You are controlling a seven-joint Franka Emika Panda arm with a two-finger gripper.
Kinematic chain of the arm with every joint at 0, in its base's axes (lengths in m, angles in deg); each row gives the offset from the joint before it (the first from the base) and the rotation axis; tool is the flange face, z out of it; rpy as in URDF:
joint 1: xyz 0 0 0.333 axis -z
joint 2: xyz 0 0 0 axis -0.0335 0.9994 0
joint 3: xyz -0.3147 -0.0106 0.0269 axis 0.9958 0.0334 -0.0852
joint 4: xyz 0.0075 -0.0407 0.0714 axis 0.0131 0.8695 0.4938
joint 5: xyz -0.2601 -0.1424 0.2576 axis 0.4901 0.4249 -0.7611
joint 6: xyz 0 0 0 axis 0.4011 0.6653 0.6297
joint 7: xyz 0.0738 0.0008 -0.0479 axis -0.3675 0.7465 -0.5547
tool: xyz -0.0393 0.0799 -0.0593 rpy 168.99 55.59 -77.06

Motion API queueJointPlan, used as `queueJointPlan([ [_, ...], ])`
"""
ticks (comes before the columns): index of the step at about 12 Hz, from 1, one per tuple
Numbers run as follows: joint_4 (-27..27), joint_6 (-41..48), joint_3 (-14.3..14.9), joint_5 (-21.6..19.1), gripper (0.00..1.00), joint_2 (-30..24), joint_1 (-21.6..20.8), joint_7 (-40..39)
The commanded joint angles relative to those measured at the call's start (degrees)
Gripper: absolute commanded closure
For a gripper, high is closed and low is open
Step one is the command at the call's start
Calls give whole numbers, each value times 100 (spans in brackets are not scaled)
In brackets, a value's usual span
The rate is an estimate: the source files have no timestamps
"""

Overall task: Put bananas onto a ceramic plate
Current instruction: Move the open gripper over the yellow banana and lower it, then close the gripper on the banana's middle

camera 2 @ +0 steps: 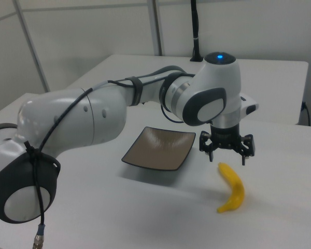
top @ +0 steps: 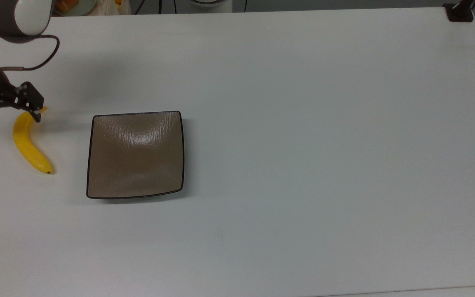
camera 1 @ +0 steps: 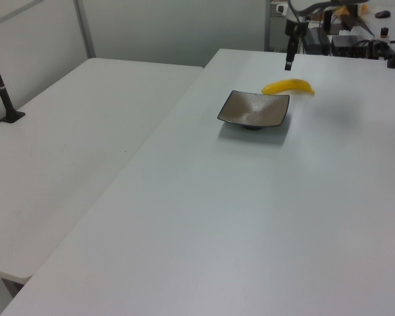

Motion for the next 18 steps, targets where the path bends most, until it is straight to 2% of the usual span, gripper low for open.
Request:
queueJointPlan([
  [1, 130, -509, 7, 50, 0, 60, -4, -105],
  [4, 481, -833, 16, 85, 0, 95, -30, -96],
  [9, 517, -958, 25, 164, 0, 315, -39, -114],
  [11, 543, -975, 25, 339, 0, 385, -39, -131],
  [13, 675, -1281, 25, 384, 2, 377, -48, -123],
  [18, 790, -1406, 42, 665, 53, 376, -56, -158],
])
